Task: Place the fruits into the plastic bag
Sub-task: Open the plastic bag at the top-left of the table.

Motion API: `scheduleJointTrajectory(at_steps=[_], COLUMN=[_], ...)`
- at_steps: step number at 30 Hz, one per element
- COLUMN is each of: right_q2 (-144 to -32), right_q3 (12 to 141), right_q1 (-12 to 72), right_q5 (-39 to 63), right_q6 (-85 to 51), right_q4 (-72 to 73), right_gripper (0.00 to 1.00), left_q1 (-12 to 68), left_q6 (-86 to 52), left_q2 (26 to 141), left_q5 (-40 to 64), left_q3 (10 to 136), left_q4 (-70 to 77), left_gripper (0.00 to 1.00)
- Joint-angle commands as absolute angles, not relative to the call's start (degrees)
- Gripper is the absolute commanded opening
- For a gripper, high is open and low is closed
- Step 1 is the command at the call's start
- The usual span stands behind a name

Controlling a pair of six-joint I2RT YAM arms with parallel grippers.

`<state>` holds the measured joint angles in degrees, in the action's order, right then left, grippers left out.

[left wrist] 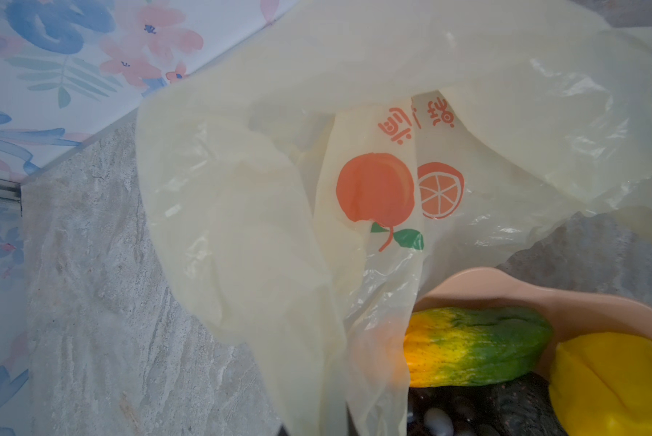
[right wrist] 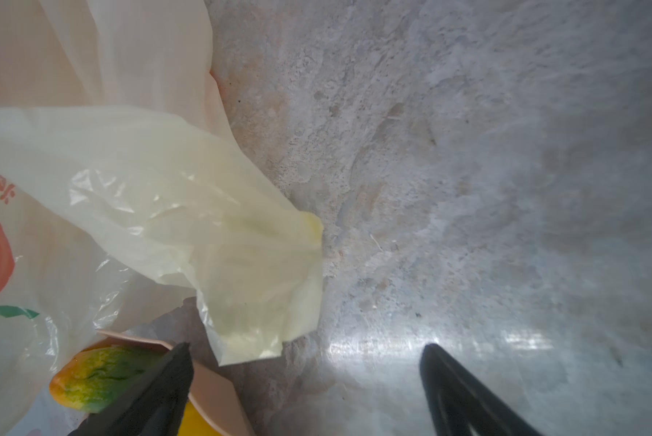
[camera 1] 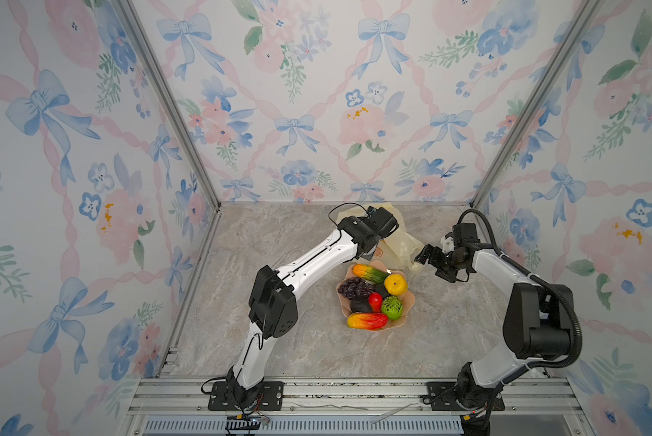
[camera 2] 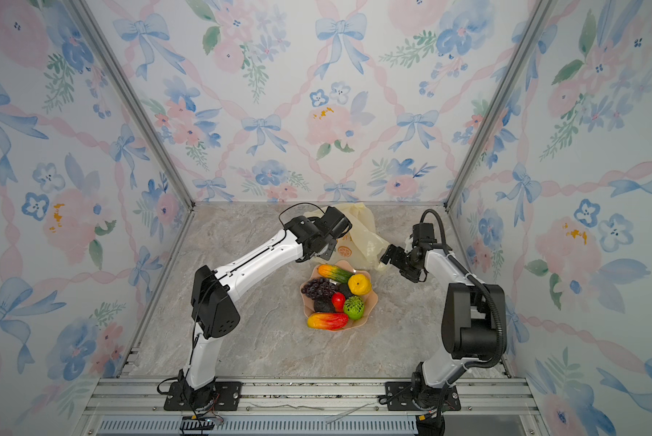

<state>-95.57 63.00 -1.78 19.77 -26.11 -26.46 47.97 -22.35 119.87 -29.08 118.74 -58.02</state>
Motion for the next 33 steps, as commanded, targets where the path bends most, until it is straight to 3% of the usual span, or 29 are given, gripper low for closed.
scheduleJointTrajectory(at_steps=[1, 4, 10, 17, 22, 28, 33], right_q2=[-98.17, -100.37, -101.77, -100.74, -100.75, -98.04, -90.10], right_q3=[64.95, 65.78, 65.48, 64.69, 64.42, 63.61, 66.69], right_q1=[-1.66, -2.01, -3.22, -3.69, -3.50, -3.59, -1.71], right_q5=[24.07, 26.83, 28.91, 29.48, 30.59, 29.10, 22.51], right_q6=[-26.36, -26.54, -26.22, -25.21, -25.91, -24.92, -23.47], right_q4=[-19.48, -16.68, -13.78, -13.12, -12.28, -14.19, -19.89], right_gripper=[0.97, 1.00, 0.86, 0.55, 0.40, 0.03, 0.00], left_q1=[47.43, 47.29, 47.11, 47.13, 47.11, 47.02, 45.74], left_q6=[-21.18, -21.09, -21.01, -20.92, -21.09, -21.09, -19.93], left_q2=[119.00, 119.00, 118.93, 118.65, 118.28, 117.52, 115.92], left_q5=[-28.49, -28.34, -28.30, -28.17, -28.12, -28.43, -30.16], left_q3=[118.12, 118.12, 117.95, 117.95, 117.42, 116.76, 116.17], left_q4=[-58.79, -58.79, -58.79, -58.80, -58.77, -58.80, -58.75], left_gripper=[0.00, 0.00, 0.00, 0.00, 0.00, 0.00, 0.00])
